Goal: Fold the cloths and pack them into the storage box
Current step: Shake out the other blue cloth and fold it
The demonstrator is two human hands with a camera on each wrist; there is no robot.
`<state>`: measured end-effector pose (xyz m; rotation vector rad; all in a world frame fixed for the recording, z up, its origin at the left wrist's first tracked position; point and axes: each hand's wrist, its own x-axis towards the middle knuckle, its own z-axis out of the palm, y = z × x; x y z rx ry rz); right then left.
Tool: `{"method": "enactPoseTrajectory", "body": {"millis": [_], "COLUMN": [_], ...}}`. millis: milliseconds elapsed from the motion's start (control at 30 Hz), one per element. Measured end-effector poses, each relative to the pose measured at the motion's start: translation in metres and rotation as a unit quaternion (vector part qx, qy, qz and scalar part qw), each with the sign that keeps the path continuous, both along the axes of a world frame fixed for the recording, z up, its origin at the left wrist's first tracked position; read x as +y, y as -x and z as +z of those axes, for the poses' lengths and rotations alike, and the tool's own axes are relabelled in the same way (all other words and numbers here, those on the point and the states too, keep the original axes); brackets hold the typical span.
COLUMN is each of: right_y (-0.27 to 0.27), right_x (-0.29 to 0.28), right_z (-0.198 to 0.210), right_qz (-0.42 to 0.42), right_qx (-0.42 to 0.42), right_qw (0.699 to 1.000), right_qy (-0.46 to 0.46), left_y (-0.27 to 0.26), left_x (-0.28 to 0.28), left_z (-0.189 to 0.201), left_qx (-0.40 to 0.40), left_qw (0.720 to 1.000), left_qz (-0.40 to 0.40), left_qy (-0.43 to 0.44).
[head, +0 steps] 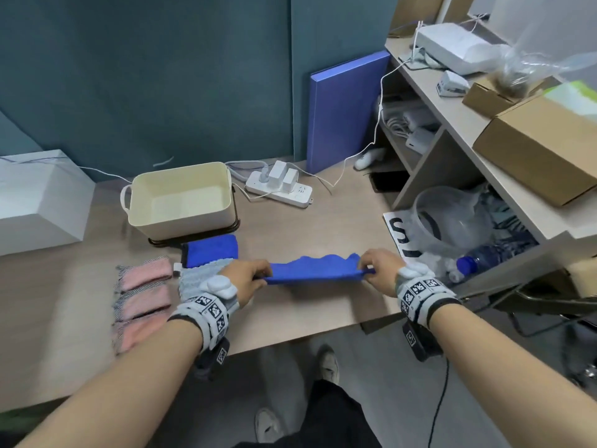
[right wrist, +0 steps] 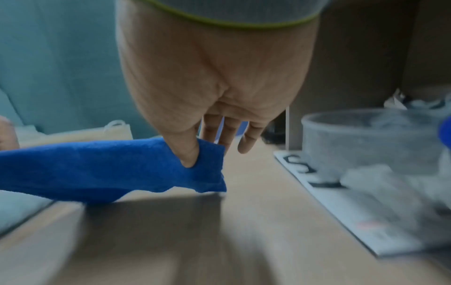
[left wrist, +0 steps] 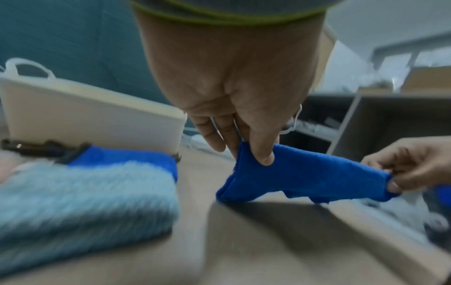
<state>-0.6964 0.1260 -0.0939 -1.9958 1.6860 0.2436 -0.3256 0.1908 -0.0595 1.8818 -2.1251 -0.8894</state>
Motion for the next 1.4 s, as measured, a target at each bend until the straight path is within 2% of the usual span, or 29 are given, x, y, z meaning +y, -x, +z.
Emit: {"method": "enactPoseTrajectory", "body": {"millis": [67,100,167,233,333,467,733,800,867,933,1000,1067,1133,1200,1233,1333,1400], "right_y": [0.009,0.009,0.000,-0.002,0.002,0.006,0.000,-0.003,-0.003,-0.003,-0.003,-0.005,-0.008,-0.012,-0.016,-0.033,-0.048], "right_x": [0.016,0.027,0.045,0.046,0.037,0.020,0.014,0.012,0.010,0.012,0.015,0.015,0.014,0.012,0.011,0.015,0.017], "right_z": [-0.050,-0.059,-0.050,-0.044,-0.043,-0.051,-0.055,-0.052,-0.052,-0.054,-0.056,-0.056,-0.055,-0.054,-0.053,-0.039,-0.027], "right_qz": [0.002,0.003,-0.007,-0.056,-0.085,-0.098,-0.127,-0.116,-0.111,-0.104,-0.094,-0.073,-0.041,-0.016,-0.030,-0.124,-0.149], "right_qx": [0.010,0.002,-0.048,-0.096,-0.114,-0.078,-0.032,-0.020,-0.025,-0.035,-0.033,-0.012,0.016,0.035,0.011,-0.149,-0.256], "right_qw": [0.998,0.997,0.995,0.991,0.988,0.991,0.991,0.992,0.993,0.994,0.995,0.997,0.999,0.998,0.998,0.977,0.951], "right_qy": [-0.067,-0.080,-0.086,-0.077,-0.053,-0.042,-0.037,-0.032,-0.010,0.017,0.025,0.017,-0.010,-0.043,-0.059,-0.088,-0.089], "left_y": [0.008,0.012,0.017,0.019,0.019,0.017,0.036,0.040,0.051,0.069,0.093,0.112,0.121,0.123,0.123,0.117,0.110], "left_x": [0.022,0.034,0.050,0.053,0.044,0.021,0.001,0.002,-0.002,-0.007,-0.005,0.000,0.005,0.008,0.008,0.009,0.010], "left_z": [-0.038,-0.048,-0.068,-0.078,-0.077,-0.074,-0.077,-0.076,-0.074,-0.075,-0.080,-0.088,-0.095,-0.100,-0.100,-0.089,-0.081], "left_qx": [-0.032,-0.045,-0.066,-0.059,-0.034,-0.016,-0.098,-0.160,-0.183,-0.149,-0.087,-0.048,-0.043,-0.019,0.003,0.110,0.204], "left_qw": [0.997,0.995,0.992,0.995,0.997,0.995,0.982,0.976,0.976,0.985,0.992,0.987,0.985,0.991,0.995,0.992,0.971], "left_qz": [-0.036,-0.049,-0.066,-0.036,0.031,0.074,0.140,0.143,0.115,0.052,-0.050,-0.142,-0.167,-0.127,-0.095,-0.002,0.063], "left_qy": [-0.055,-0.072,-0.080,-0.068,-0.059,-0.061,-0.082,-0.035,0.025,0.068,0.078,0.054,-0.002,-0.029,-0.041,-0.069,-0.103]}}
